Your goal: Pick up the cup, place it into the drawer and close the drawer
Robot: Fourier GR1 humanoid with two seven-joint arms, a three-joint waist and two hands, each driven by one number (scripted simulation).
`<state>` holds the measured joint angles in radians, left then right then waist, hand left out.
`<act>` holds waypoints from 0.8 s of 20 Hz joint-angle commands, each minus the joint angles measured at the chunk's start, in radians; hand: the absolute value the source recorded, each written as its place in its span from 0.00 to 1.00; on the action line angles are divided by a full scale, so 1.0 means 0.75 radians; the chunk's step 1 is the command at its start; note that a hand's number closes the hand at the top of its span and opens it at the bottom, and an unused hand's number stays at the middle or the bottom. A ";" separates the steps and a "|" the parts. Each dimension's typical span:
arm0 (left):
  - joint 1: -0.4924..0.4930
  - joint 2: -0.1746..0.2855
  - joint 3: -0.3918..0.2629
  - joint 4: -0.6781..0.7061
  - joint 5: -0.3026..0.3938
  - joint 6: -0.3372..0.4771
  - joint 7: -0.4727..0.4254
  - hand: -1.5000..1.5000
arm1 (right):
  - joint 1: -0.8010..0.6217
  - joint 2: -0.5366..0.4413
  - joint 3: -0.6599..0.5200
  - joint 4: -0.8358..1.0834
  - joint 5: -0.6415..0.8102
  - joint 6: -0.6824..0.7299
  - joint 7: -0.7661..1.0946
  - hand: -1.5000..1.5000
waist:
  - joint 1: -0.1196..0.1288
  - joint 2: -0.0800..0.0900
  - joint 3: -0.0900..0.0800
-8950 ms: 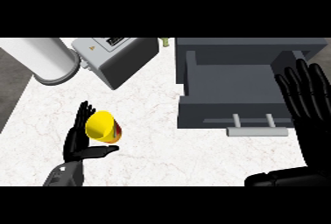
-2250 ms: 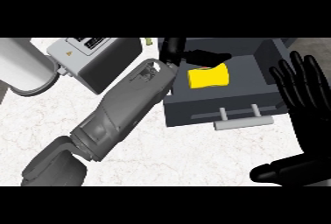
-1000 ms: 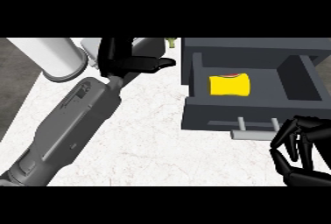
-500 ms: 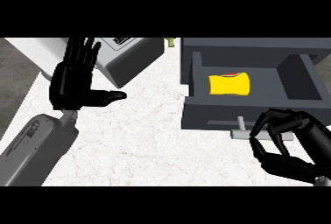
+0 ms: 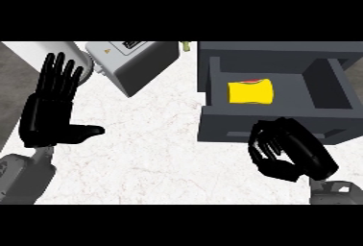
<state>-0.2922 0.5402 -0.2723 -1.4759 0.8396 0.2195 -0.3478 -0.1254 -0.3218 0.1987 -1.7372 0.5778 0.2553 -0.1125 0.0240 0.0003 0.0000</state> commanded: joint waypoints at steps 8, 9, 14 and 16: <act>0.183 -0.003 0.141 0.008 -0.044 -0.203 -0.040 0.00 | -0.296 0.113 0.065 0.611 0.308 -0.142 -0.084 0.00 | -0.016 0.003 0.000; 0.191 0.064 0.187 -0.072 -0.003 -0.197 0.036 0.00 | -0.329 0.128 0.046 0.769 0.328 -0.229 -0.176 0.00 | -0.005 0.003 0.001; 0.246 -0.017 0.235 0.026 -0.035 -0.336 -0.056 0.00 | -0.534 0.101 -0.101 1.039 0.281 -0.194 -0.265 0.00 | -0.013 0.005 0.000; 0.236 0.007 0.281 0.059 -0.029 -0.375 -0.049 0.00 | -0.481 0.187 -0.076 1.233 0.346 -0.415 -0.375 0.00 | -0.007 0.009 0.001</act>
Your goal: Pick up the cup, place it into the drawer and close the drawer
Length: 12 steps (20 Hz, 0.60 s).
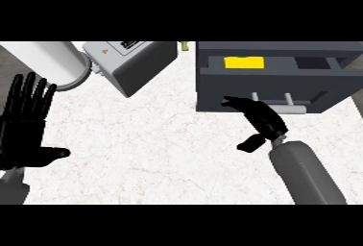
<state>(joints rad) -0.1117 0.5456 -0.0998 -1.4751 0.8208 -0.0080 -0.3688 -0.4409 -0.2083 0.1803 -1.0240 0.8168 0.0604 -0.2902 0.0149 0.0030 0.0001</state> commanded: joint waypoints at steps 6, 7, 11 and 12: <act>0.035 -0.048 0.075 0.003 -0.033 -0.097 0.011 0.00 | -0.350 0.019 -0.192 0.638 -0.036 -0.091 -0.259 0.00 | 0.010 0.005 0.001; 0.006 -0.028 0.076 0.078 -0.039 -0.139 -0.006 0.00 | -0.448 -0.014 -0.233 0.732 -0.054 -0.067 -0.275 0.00 | 0.027 0.014 0.002; 0.036 -0.007 0.114 0.050 -0.004 -0.186 0.027 0.00 | -0.559 -0.063 -0.267 0.940 -0.031 -0.086 -0.351 0.00 | 0.047 0.020 0.003; 0.019 -0.051 0.104 0.157 -0.040 -0.215 -0.029 0.00 | -0.610 -0.067 -0.267 0.942 -0.031 -0.041 -0.330 0.00 | 0.030 0.017 0.001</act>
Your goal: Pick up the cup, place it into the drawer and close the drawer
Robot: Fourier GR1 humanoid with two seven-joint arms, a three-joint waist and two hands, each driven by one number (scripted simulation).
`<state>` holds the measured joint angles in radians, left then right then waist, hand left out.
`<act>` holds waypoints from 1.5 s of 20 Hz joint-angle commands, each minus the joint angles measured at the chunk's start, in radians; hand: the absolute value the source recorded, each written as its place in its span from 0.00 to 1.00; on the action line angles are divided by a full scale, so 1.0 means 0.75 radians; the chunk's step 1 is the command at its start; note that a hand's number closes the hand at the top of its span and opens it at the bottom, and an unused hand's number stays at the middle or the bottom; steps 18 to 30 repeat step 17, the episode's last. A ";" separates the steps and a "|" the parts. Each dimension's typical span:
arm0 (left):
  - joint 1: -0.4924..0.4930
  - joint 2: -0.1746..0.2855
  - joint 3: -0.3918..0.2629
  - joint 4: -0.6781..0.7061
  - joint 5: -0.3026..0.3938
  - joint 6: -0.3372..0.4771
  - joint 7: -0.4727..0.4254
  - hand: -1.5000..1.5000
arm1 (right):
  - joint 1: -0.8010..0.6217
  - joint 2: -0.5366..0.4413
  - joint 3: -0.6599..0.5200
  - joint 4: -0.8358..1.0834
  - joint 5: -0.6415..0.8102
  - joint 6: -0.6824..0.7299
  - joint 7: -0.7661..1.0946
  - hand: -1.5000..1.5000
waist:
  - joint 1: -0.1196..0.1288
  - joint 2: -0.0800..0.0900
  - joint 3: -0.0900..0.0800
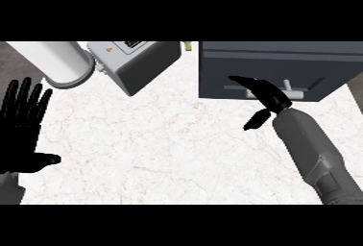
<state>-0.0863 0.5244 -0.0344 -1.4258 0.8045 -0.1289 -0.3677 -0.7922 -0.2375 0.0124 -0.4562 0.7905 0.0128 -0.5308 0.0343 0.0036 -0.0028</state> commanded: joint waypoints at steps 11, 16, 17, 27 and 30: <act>-0.110 -0.021 -0.002 0.001 -0.039 0.011 0.066 0.00 | -0.280 -0.164 -0.103 0.377 0.000 0.069 -0.092 0.00 | 0.059 0.046 0.009; -0.078 -0.014 0.012 -0.002 -0.046 -0.017 0.046 0.00 | -0.299 -0.169 -0.110 0.405 0.001 0.054 -0.084 0.00 | 0.076 0.045 0.009; -0.046 -0.048 -0.009 0.035 -0.088 -0.021 -0.011 0.00 | -0.277 -0.154 -0.126 0.405 -0.014 0.018 -0.095 0.00 | 0.072 0.048 0.008; -0.046 -0.048 -0.009 0.035 -0.088 -0.021 -0.011 0.00 | -0.277 -0.154 -0.126 0.405 -0.014 0.018 -0.095 0.00 | 0.072 0.048 0.008; -0.046 -0.048 -0.009 0.035 -0.088 -0.021 -0.011 0.00 | -0.277 -0.154 -0.126 0.405 -0.014 0.018 -0.095 0.00 | 0.072 0.048 0.008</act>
